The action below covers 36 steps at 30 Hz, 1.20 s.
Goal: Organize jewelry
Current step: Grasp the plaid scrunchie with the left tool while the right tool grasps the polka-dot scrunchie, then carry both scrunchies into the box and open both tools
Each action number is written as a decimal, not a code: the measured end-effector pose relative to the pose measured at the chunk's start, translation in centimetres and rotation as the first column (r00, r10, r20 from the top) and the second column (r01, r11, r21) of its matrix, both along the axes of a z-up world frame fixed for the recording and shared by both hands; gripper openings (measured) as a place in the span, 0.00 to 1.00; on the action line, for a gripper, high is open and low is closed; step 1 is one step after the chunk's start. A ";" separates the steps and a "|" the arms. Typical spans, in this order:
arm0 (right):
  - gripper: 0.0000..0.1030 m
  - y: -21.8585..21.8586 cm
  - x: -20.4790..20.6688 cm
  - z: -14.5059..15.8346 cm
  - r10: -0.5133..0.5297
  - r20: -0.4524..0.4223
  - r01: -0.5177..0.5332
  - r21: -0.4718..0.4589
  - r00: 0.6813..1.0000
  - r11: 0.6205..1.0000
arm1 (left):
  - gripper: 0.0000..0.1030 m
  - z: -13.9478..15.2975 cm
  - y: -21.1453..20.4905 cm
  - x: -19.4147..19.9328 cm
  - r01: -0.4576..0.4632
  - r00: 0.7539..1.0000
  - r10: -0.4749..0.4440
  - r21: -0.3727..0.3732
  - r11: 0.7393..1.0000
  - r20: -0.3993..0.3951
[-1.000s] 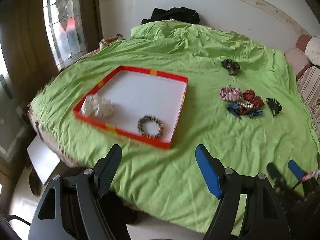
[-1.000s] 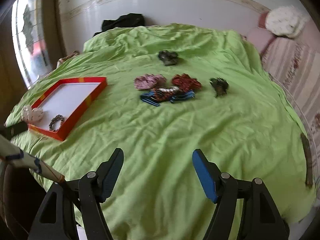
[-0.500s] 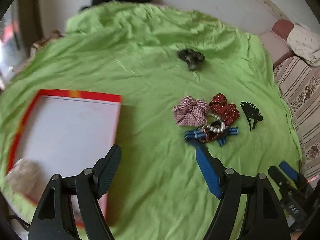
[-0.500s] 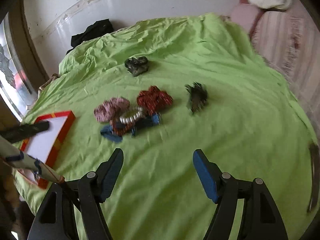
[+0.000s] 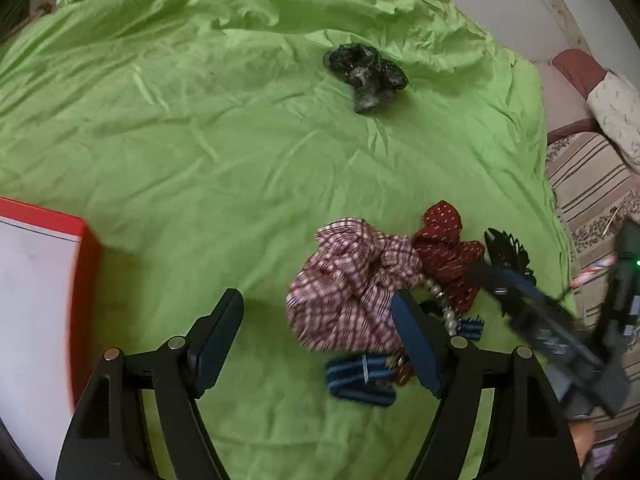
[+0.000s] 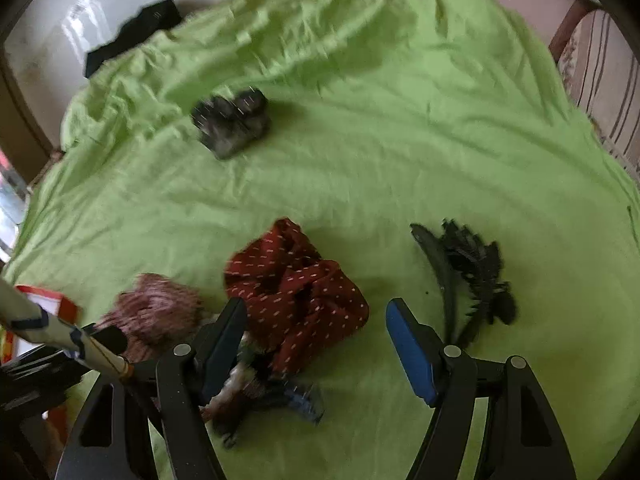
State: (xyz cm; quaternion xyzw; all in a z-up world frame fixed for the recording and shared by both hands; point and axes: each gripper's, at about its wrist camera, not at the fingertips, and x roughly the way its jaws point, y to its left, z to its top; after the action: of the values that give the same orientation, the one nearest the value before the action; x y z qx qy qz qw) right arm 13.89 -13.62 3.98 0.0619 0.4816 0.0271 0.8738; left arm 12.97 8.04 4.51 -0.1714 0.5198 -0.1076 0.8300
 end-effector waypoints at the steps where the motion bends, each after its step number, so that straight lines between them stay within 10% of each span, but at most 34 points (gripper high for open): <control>1: 0.74 0.0 0.4 -0.6 -0.003 -0.013 0.003 0.003 1.000 1.000 | 0.57 -0.3 -0.2 0.2 0.001 1.000 -0.001 -0.008 1.000 -0.006; 3: 0.49 0.0 1.0 -1.5 0.006 -0.036 -0.006 0.014 0.999 1.000 | 0.17 -0.9 -0.8 0.5 0.020 0.999 -0.020 -0.008 1.000 -0.031; 4: 0.19 0.1 1.1 -1.8 0.015 -0.051 -0.014 0.019 0.999 1.000 | 0.11 -1.1 -1.1 0.5 0.024 0.999 -0.025 -0.011 1.000 -0.039; 7: 0.07 -0.3 0.2 -0.7 0.000 -0.015 0.001 0.034 1.000 0.999 | 0.07 0.1 -1.1 -0.3 0.008 1.000 -0.008 0.001 1.000 -0.011; 23: 0.06 4.8 -10.2 11.3 0.107 0.157 -0.117 0.053 0.982 0.992 | 0.07 12.6 10.0 -13.3 -0.130 0.979 0.138 -0.067 0.989 0.149; 36: 0.06 18.1 -14.6 11.6 0.342 0.116 -0.351 0.061 0.932 0.934 | 0.07 9.1 24.8 -16.0 -0.335 0.941 0.321 0.178 0.925 0.104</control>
State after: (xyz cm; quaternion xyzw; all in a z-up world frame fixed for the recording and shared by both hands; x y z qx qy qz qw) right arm -0.70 4.51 15.58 0.0098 0.4374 0.2035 0.8759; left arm -2.99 32.79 13.65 -0.1705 0.4612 0.0774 0.8673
